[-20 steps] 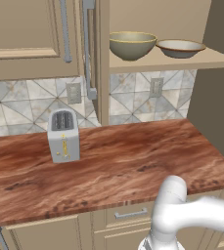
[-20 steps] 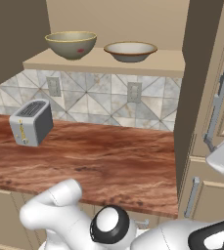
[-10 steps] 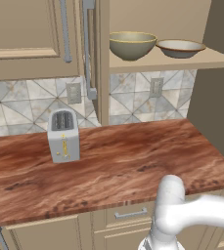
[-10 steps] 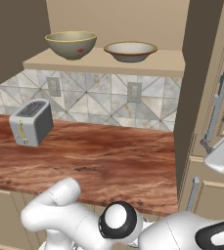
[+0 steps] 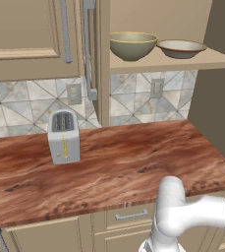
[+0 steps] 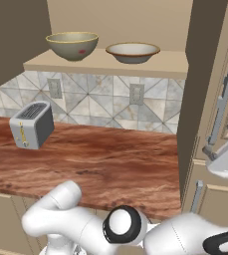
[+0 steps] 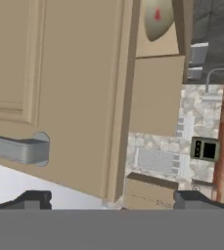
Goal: Open the cabinet. Pick the bowls from the counter and place them in the cabinet. Then close the cabinet.
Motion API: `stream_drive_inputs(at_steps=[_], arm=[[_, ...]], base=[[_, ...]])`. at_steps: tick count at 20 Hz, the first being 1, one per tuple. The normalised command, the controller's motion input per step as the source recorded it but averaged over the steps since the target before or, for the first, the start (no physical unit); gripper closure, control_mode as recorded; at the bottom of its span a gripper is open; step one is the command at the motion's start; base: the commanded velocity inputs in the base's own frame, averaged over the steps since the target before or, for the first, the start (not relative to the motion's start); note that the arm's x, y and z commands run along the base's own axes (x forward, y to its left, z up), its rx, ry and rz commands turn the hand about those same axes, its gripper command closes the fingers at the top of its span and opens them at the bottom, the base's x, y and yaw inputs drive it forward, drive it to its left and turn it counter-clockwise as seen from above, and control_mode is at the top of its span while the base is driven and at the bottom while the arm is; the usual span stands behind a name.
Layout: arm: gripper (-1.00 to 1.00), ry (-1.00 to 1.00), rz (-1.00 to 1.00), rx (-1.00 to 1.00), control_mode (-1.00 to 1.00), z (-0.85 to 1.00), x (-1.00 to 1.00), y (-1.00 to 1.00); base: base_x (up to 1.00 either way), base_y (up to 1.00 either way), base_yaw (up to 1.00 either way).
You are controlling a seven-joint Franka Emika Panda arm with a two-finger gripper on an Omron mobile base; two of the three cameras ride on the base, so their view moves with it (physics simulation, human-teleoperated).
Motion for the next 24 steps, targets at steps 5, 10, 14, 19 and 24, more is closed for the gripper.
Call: stream_drive_inputs(at_steps=[5, 10, 14, 19, 24], arm=[[-1.00, -0.12, 0.12, 0.00, -1.00, 0.29, -0.17, 0.04], [-1.00, -0.03, -0.01, 0.00, -1.00, 0.37, -0.59, 0.00], [-1.00, 0.25, -0.29, -0.12, -1.00, 0.05, -0.35, 0.03], [-1.00, 0.66, -0.55, -0.29, -1.00, -0.27, 0.13, 0.06], [-1.00, 0.58, -0.35, -0.12, -1.00, -0.02, 0.53, -0.16]], base=[[0.00, 0.00, 0.00], [0.00, 0.00, 0.00], [0.00, 0.00, 0.00], [0.00, 0.00, 0.00], [0.00, 0.00, 0.00]])
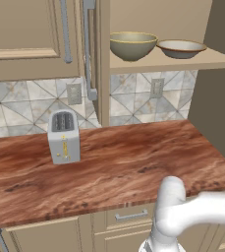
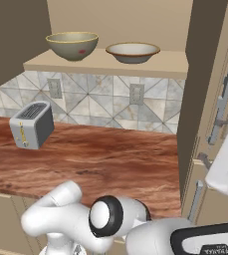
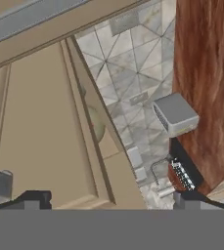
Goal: Open the cabinet. Pick the bowls from the counter and place them in the cabinet. Then close the cabinet.
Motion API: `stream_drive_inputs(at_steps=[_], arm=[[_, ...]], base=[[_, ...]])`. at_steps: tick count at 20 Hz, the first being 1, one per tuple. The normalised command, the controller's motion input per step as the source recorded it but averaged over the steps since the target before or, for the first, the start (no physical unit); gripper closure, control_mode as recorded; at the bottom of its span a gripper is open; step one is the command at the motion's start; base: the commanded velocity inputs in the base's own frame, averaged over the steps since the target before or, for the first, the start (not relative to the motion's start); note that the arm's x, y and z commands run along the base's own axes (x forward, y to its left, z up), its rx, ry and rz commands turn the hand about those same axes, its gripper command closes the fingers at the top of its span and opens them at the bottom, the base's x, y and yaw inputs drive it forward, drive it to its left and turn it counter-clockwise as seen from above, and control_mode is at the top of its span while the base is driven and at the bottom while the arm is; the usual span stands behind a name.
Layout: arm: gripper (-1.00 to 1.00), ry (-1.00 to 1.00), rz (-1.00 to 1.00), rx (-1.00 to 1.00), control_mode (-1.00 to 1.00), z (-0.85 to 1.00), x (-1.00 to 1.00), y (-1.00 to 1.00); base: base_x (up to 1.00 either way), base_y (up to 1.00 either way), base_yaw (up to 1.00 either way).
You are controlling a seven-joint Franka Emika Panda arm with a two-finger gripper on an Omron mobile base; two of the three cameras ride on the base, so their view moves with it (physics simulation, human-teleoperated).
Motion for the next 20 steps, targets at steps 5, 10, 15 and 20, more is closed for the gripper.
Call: stream_drive_inputs(at_steps=[5, 10, 15, 20], arm=[[-1.00, 0.17, 0.02, 0.01, -1.00, 0.06, 0.31, -0.31], [-1.00, 0.07, 0.06, 0.00, -1.00, 0.12, 0.09, 0.03], [-1.00, 0.00, 0.04, 0.00, -1.00, 0.21, -0.24, 0.27], [-1.00, 0.00, 0.00, -0.02, -1.00, 0.18, -0.14, 0.77]], base=[[0.00, 0.00, 0.00], [0.00, 0.00, 0.00], [0.00, 0.00, 0.00], [0.00, 0.00, 0.00]])
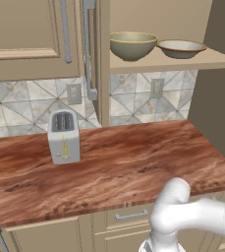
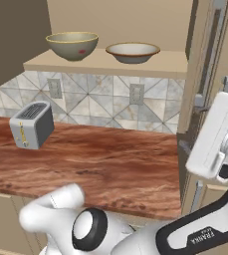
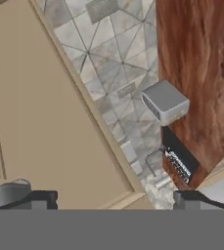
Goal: Open the cabinet. Pick the bowls from the counter and place them in the cabinet. Then close the cabinet.
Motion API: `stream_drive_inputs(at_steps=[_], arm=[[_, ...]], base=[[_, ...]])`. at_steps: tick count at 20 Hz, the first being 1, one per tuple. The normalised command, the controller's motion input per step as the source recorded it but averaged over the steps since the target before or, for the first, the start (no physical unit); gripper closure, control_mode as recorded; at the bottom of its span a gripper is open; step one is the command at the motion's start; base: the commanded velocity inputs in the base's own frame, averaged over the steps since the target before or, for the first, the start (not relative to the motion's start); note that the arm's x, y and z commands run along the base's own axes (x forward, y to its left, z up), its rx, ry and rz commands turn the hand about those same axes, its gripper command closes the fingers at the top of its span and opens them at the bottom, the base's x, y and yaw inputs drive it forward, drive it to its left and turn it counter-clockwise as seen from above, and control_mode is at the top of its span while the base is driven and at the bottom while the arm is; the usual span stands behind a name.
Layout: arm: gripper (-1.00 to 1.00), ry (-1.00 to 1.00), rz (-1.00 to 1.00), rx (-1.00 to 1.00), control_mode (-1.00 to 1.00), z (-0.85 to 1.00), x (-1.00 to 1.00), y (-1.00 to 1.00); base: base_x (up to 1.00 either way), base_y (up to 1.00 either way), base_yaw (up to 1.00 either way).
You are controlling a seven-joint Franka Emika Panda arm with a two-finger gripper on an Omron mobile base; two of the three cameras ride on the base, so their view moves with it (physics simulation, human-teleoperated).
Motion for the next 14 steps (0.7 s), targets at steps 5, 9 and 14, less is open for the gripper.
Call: stream_drive_inputs(at_steps=[5, 9, 14], arm=[[-1.00, 0.00, -0.09, -0.16, -1.00, 0.06, -0.02, 1.00], [-1.00, -0.01, -0.40, -0.31, -1.00, 0.02, 0.34, 1.00], [-1.00, -0.05, -0.44, -0.24, -1.00, 0.00, 0.66, 1.00]], base=[[0.00, 0.00, 0.00], [0.00, 0.00, 0.00], [0.00, 0.00, 0.00]])
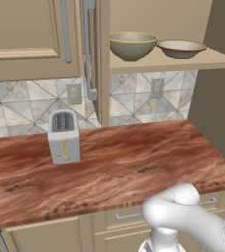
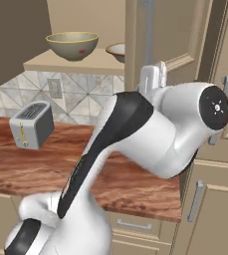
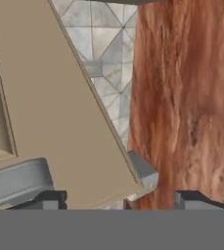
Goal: Open the cabinet. Pick the bowls from the counter and place them in the cabinet. Then close the cabinet.
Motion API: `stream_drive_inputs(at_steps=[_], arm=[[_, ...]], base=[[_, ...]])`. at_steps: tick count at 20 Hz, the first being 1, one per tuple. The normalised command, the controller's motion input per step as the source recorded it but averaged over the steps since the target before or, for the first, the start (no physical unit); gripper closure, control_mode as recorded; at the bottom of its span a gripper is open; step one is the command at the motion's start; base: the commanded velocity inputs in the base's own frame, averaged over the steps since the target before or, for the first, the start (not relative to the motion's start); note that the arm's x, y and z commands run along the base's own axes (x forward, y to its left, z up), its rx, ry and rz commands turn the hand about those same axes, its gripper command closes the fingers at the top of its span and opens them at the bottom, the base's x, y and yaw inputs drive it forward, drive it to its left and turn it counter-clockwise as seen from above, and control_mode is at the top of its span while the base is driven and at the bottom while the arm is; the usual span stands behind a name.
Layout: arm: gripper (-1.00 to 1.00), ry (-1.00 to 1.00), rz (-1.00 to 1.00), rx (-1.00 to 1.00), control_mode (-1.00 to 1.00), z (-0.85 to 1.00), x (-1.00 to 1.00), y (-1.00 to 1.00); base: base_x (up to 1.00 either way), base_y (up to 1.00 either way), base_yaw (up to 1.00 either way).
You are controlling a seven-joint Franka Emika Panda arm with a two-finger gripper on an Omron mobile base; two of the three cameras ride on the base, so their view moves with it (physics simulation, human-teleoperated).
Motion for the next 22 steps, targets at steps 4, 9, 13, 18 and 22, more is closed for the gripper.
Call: stream_drive_inputs(at_steps=[4, 9, 13, 18, 22], arm=[[-1.00, -0.22, -0.41, -0.16, -1.00, -0.01, 0.92, 1.00], [-1.00, -0.35, -0.22, -0.02, -1.00, 0.00, 1.00, 0.83], [-1.00, -0.15, -0.11, 0.00, -1.00, 0.00, 1.00, 0.17], [-1.00, 0.05, -0.13, 0.00, -1.00, 0.37, 1.00, 0.01], [-1.00, 0.30, -0.15, 0.00, -1.00, 0.68, 1.00, -0.05]], base=[[0.00, 0.00, 0.00], [0.00, 0.00, 0.00], [0.00, 0.00, 0.00], [0.00, 0.00, 0.00], [0.00, 0.00, 0.00]])
